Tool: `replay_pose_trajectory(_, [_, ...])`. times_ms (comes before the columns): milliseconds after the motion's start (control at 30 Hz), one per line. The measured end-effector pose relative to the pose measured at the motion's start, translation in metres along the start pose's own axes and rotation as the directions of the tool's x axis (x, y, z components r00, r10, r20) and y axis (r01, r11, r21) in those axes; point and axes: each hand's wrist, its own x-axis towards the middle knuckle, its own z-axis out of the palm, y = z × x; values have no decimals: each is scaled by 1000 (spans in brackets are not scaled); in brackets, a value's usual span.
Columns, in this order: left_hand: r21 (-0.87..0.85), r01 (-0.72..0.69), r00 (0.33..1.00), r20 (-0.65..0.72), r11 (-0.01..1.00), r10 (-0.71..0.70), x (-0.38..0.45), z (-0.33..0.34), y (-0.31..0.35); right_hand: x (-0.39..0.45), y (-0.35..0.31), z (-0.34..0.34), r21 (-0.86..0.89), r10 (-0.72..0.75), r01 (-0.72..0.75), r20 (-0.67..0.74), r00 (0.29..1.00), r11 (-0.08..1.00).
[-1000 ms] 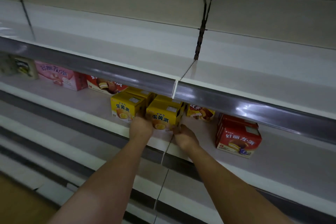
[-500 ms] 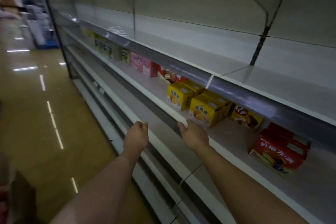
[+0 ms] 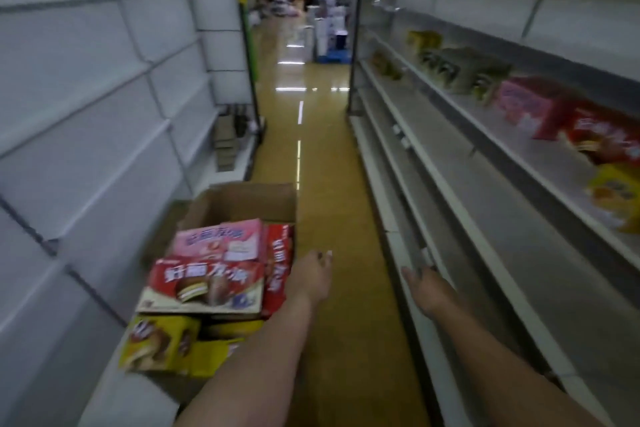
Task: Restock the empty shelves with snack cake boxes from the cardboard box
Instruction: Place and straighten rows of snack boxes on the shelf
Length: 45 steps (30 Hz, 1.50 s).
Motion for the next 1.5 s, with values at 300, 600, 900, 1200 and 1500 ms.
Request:
replay_pose_trajectory(300, [42,306,905,-323,951,-277,-38,-75,-135,-40,-99,123,-56,-239,275,350,906,960])
replay_pose_trajectory(600, [-57,564,713,-469,824,-521,-70,-101,-220,-40,-125,215,-74,-393,514,555,733,854])
replay_pose_trajectory(900, [-124,644,727,-206,755,-655,-54,-91,-262,-36,-130,266,-271,-391,706,678,623,655])
replay_pose_trajectory(1200, [-5,651,752,-137,759,-645,-38,-92,-284,-43,-132,275,-291,-418,675,602,681,678])
replay_pose_trajectory(1500, [-32,565,803,-209,824,-559,-54,-104,-278,-60,-131,263,-195,-521,565,234,821,802])
